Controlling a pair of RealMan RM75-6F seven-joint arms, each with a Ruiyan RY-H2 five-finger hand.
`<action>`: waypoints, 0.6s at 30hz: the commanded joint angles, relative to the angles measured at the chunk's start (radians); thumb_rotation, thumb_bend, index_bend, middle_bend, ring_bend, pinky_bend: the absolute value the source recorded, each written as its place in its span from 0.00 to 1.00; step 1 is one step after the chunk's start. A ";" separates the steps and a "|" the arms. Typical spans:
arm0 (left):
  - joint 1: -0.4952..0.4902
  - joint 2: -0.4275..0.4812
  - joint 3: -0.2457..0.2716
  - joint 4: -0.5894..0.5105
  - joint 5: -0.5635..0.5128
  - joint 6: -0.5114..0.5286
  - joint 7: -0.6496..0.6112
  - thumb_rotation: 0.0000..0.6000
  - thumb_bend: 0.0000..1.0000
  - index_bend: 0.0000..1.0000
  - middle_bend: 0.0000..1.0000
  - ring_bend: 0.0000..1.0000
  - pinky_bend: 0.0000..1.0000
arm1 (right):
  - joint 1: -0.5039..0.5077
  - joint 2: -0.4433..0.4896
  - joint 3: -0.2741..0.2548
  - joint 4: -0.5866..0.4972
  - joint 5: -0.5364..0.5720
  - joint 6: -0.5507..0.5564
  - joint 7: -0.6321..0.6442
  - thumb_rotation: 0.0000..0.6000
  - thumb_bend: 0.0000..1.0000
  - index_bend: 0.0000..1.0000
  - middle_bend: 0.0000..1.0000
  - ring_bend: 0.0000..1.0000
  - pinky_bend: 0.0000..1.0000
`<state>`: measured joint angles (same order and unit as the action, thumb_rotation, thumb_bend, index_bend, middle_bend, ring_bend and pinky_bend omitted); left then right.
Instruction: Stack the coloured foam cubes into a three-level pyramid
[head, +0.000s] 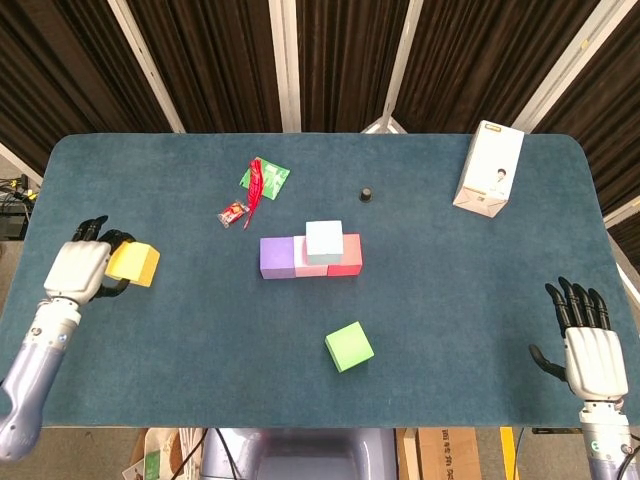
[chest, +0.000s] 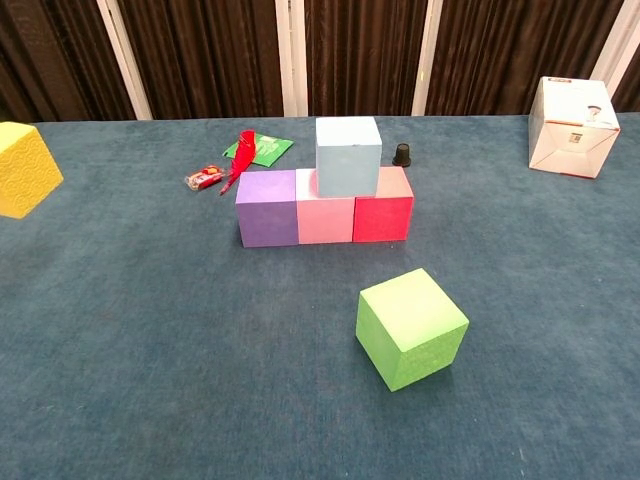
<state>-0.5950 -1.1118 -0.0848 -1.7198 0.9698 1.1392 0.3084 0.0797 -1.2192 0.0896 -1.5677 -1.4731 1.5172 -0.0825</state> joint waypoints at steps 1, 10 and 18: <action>-0.010 -0.056 -0.035 0.034 -0.051 0.019 0.029 1.00 0.44 0.33 0.31 0.00 0.00 | 0.002 -0.002 0.000 0.003 0.002 -0.007 -0.001 1.00 0.25 0.11 0.08 0.00 0.00; -0.025 -0.170 -0.071 0.079 -0.163 0.043 0.116 1.00 0.43 0.30 0.30 0.00 0.00 | 0.001 0.000 0.001 0.003 0.004 -0.009 0.006 1.00 0.25 0.11 0.08 0.00 0.00; -0.041 -0.229 -0.092 0.136 -0.243 0.004 0.146 1.00 0.43 0.28 0.27 0.00 0.00 | 0.002 -0.001 -0.001 0.003 0.003 -0.016 0.006 1.00 0.25 0.11 0.08 0.00 0.00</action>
<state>-0.6310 -1.3328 -0.1729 -1.5928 0.7345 1.1519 0.4478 0.0821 -1.2205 0.0886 -1.5649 -1.4698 1.5017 -0.0765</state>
